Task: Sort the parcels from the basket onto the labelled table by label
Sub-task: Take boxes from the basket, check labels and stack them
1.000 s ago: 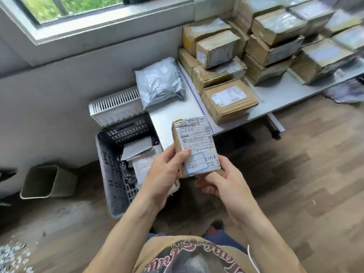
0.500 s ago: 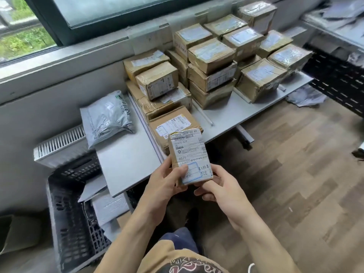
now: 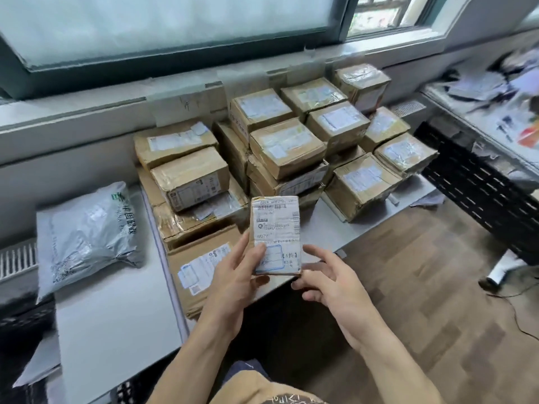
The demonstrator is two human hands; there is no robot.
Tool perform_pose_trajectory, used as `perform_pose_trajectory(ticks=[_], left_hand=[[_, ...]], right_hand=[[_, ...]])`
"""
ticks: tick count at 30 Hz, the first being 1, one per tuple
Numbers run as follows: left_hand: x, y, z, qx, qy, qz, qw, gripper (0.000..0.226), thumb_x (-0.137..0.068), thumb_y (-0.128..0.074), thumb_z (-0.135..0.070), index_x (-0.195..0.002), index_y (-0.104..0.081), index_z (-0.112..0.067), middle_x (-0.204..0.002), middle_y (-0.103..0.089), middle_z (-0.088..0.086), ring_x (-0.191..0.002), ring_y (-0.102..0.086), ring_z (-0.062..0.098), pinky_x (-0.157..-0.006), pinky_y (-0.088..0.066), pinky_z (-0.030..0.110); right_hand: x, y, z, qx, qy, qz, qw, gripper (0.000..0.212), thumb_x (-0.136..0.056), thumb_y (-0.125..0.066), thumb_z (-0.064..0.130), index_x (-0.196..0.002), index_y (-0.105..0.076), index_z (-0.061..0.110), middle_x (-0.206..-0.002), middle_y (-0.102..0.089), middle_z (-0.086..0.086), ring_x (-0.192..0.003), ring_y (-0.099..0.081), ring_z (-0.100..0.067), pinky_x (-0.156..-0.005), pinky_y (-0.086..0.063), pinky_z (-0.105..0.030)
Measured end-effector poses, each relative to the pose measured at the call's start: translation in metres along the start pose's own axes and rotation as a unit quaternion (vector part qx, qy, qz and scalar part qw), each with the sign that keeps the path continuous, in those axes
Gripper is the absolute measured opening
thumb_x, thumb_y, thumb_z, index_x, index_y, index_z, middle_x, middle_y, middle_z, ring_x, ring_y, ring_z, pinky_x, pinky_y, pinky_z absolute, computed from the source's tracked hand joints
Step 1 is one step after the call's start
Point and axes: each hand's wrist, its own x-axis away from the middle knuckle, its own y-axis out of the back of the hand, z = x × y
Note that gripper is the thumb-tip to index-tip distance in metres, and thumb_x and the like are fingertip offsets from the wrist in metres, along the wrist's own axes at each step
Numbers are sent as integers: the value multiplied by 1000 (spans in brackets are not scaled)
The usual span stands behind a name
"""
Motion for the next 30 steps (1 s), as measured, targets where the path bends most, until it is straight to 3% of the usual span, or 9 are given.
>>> perform_pose_trajectory(ticks=[6,9,15,18,20,23,25,28,30], left_hand=[[-60,-16,-33,13,-32,-42,999,50,-86,-67,-41,-133,-67,-24,-116,-77,1,-103,-73,16,-74,-57,27],[-87,-27,-48,1,-12,-58,998,37,-88,-70,-37,-122,-73,-22,-104,-79,2,-88,-72,11,-68,-54,25],[-143,-63,-84,-40,-25,-72,996,52,-77,-85,-49,-118,-74,-20,-110,-78,10,-101,-73,26,-84,-54,41],[-179,-82,-105,-5,-80,-175,981,75,-69,-89,-54,-126,-62,-14,-120,-73,10,-110,-73,26,-84,-57,39],[-200,-97,-117,7,-114,-212,971,65,-78,-84,-47,-126,-58,-10,-122,-71,13,-107,-74,23,-90,-59,38],[-232,-116,-135,-32,-132,-237,962,35,-97,-71,-29,-123,-61,-7,-125,-69,15,-111,-71,22,-98,-59,40],[-251,-125,-145,-62,-141,-264,952,39,-95,-71,-31,-126,-61,-10,-125,-70,9,-115,-69,20,-101,-57,41],[-274,-132,-158,-118,-146,-314,931,41,-94,-71,-31,-130,-59,-14,-124,-70,1,-116,-67,15,-106,-54,39],[-285,-134,-168,-140,-144,-339,919,40,-98,-67,-24,-136,-55,-14,-128,-67,-1,-120,-63,14,-108,-51,36]], right_hand=[[-61,19,45,-24,53,14,998,45,-98,-68,23,-138,-54,37,-123,-70,2,-104,-73,-19,-84,-54,-34],[-98,35,62,-29,72,15,997,40,-100,-64,23,-136,-54,38,-121,-71,3,-104,-73,-20,-84,-58,-35],[-180,66,103,-29,90,69,993,42,-94,-69,31,-134,-58,39,-123,-73,4,-117,-69,-18,-104,-54,-49],[-233,81,135,-48,109,69,990,33,-98,-68,29,-128,-55,37,-117,-75,1,-111,-72,-19,-99,-57,-52],[-270,86,160,-64,114,68,989,29,-96,-68,33,-119,-51,35,-116,-74,-4,-107,-73,-22,-94,-59,-52],[-318,79,191,-27,130,91,987,27,-101,-66,30,-115,-43,30,-115,-69,-3,-101,-74,-21,-89,-62,-48],[-341,73,206,40,158,97,982,32,-101,-64,35,-123,-42,29,-113,-64,4,-99,-70,-15,-88,-61,-43],[-369,66,222,97,191,135,968,44,-104,-60,35,-141,-39,24,-128,-55,3,-104,-58,-3,-68,-52,-10],[-386,60,229,130,206,160,956,52,-103,-59,38,-148,-36,24,-135,-53,2,-114,-58,-9,-79,-55,-16]])
